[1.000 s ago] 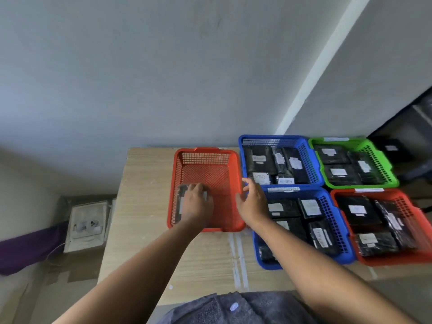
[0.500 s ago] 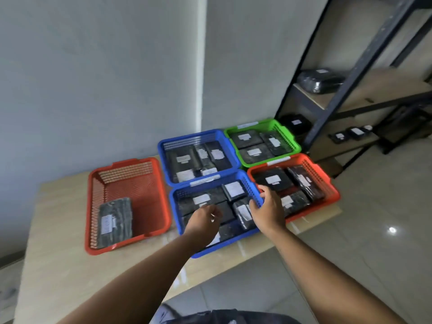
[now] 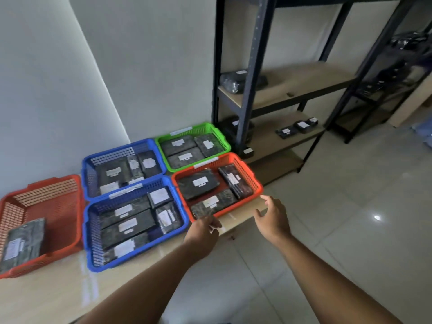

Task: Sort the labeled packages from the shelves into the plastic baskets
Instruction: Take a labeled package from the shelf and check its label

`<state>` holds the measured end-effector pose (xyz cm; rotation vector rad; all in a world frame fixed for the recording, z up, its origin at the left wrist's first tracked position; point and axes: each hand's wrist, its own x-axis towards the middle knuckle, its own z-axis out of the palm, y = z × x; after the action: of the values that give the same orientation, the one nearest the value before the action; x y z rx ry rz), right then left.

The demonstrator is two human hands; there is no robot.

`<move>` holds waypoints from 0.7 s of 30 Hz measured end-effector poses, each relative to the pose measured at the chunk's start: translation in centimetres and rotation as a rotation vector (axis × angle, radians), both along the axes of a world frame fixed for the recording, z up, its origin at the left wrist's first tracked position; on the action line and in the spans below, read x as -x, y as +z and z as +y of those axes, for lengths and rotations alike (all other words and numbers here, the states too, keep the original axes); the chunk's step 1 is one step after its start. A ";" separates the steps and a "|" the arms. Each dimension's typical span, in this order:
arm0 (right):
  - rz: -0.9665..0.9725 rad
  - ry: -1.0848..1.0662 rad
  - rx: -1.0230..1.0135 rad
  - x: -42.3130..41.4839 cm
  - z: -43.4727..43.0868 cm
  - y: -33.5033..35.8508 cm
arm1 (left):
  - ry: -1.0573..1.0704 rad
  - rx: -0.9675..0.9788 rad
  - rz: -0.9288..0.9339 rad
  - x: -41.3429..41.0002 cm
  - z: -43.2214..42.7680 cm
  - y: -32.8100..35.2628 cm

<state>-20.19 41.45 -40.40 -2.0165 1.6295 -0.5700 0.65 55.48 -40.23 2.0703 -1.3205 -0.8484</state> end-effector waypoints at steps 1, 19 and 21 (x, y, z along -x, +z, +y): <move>-0.011 -0.006 -0.005 1.2 -0.9 0.1 | -0.010 0.000 0.012 1.3 -0.7 0.1; -0.069 -0.072 -0.101 12.8 -23.8 -1.2 | -0.117 -0.011 0.117 14.1 -24.1 -2.0; -0.037 -0.055 -0.105 13.9 -28.0 -1.1 | -0.113 -0.002 0.124 15.3 -29.2 -2.4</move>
<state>-34.06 13.50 -41.47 -1.8802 1.6618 -0.5266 -14.68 26.28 -42.62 1.9257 -1.3798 -1.0100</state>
